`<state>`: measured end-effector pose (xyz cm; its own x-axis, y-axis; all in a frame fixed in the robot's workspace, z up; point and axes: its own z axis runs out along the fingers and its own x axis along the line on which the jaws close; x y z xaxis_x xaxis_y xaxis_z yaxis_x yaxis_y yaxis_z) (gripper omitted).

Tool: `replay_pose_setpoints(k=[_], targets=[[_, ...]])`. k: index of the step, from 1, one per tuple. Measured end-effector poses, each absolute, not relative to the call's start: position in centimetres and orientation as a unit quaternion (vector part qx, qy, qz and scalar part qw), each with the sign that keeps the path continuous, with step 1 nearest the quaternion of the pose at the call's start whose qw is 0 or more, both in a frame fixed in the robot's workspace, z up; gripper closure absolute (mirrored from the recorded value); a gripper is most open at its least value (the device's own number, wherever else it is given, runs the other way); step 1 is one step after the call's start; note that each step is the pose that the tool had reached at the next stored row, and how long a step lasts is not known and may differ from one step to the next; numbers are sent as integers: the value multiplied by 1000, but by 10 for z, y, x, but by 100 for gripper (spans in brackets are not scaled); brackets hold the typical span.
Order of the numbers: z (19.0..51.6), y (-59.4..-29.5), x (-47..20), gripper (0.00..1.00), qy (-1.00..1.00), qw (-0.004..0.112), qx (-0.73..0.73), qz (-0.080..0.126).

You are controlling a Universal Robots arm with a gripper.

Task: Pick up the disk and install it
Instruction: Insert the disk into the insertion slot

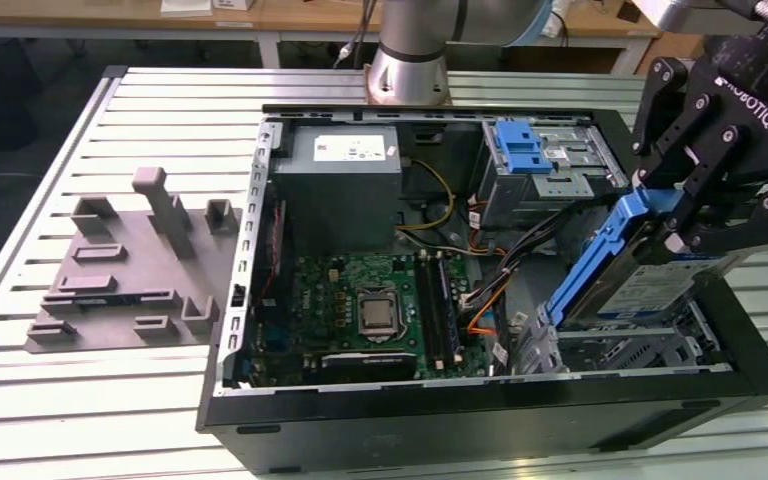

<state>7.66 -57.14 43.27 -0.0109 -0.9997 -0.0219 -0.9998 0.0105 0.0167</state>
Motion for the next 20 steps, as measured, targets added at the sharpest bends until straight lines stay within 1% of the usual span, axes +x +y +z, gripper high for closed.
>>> replay_pose_setpoints(k=[20], targets=[[417,-571,77,64,711,2,-703,14]])
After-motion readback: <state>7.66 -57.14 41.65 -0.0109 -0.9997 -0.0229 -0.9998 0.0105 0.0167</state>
